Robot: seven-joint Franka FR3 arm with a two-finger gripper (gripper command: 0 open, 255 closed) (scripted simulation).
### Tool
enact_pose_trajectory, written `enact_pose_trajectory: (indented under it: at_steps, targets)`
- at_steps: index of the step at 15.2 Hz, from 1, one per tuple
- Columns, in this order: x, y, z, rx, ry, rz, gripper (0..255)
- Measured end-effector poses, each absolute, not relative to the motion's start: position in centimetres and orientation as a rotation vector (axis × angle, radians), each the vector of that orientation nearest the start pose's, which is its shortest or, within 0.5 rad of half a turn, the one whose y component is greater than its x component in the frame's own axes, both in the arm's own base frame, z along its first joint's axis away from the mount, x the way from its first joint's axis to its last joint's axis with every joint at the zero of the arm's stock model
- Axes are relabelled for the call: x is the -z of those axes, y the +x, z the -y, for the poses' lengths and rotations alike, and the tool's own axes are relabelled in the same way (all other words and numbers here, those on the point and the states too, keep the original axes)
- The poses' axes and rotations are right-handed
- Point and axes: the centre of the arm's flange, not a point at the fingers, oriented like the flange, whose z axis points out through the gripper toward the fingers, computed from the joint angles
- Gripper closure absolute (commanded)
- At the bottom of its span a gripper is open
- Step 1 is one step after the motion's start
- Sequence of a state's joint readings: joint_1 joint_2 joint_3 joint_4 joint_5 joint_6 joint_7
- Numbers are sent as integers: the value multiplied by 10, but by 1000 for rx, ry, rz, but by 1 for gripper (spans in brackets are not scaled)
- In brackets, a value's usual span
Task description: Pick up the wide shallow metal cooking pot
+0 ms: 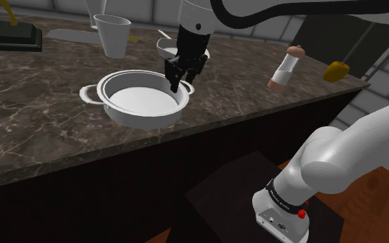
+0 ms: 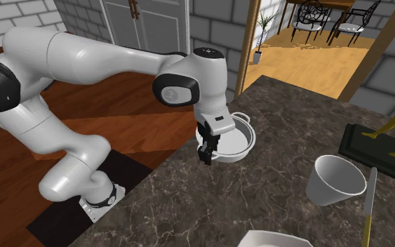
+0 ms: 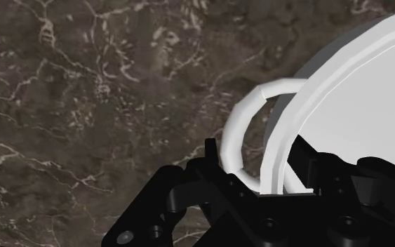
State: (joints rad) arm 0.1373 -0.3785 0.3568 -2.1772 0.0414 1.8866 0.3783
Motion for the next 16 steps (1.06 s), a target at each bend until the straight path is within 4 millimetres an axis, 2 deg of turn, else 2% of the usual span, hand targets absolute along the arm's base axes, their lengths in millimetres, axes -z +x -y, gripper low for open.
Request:
enact_pose_trajectory:
  at_steps: [3,16]
  targets:
    - [-550,391,-233,153,-3190,136,255]
    - [-615,392,-233,153,-3190,135,255]
